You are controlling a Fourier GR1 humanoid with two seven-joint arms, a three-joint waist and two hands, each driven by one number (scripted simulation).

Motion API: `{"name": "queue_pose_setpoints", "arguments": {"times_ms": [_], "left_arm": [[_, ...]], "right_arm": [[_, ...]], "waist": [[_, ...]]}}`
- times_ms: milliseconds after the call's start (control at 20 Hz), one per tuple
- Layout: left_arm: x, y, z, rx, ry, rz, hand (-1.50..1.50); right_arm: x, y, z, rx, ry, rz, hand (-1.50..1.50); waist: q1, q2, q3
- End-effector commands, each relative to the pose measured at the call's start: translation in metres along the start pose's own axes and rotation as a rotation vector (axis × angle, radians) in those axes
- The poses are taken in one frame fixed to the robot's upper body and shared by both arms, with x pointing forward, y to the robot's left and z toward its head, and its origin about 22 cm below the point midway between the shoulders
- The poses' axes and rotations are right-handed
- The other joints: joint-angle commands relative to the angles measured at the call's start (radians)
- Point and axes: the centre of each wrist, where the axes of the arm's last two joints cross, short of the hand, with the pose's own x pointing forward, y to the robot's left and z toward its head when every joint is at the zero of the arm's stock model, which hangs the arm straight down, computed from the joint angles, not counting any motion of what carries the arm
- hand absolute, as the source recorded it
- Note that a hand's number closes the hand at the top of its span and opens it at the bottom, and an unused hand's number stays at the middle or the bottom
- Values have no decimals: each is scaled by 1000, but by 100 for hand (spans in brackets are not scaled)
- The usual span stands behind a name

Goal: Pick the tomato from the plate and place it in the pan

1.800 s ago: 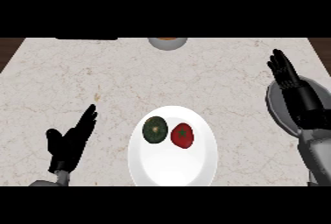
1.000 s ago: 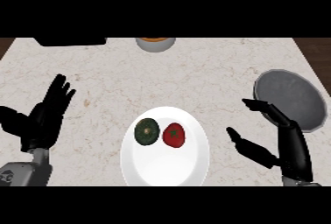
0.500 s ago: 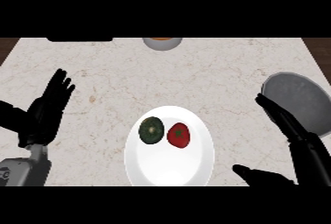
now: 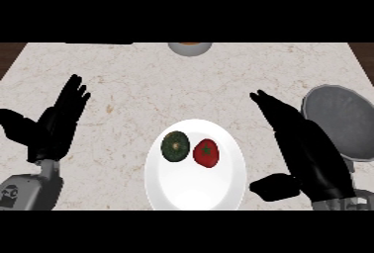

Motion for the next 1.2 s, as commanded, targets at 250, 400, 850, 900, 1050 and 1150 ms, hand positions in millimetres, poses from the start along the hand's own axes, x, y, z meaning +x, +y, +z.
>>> {"name": "queue_pose_setpoints", "arguments": {"times_ms": [250, 400, 850, 900, 1050, 1150], "left_arm": [[-9, 2, -1, 5, -2, 2, 0], [-5, 6, 7, -3, 0, 25, 0], [-9, -5, 1, 19, 12, 4, 0], [-16, 2, 7, 21, 18, -7, 0], [-11, 3, 9, 14, 6, 15, 0], [-10, -1, 5, 5, 19, 18, 0]], "right_arm": [[28, 37, -19, 406, 105, 196, -150], [60, 39, -26, 390, 100, 199, -150], [82, 41, -27, 345, 130, 416, -150], [68, 52, -31, 359, 160, 430, -150], [94, 67, -26, 342, 134, 406, -150], [112, 51, -39, 338, 127, 377, -150]], "waist": [[-14, -1, 1], [-9, -3, 2], [-21, -5, 0], [-20, -5, 1], [-14, -5, 2], [-13, -4, 2]]}}
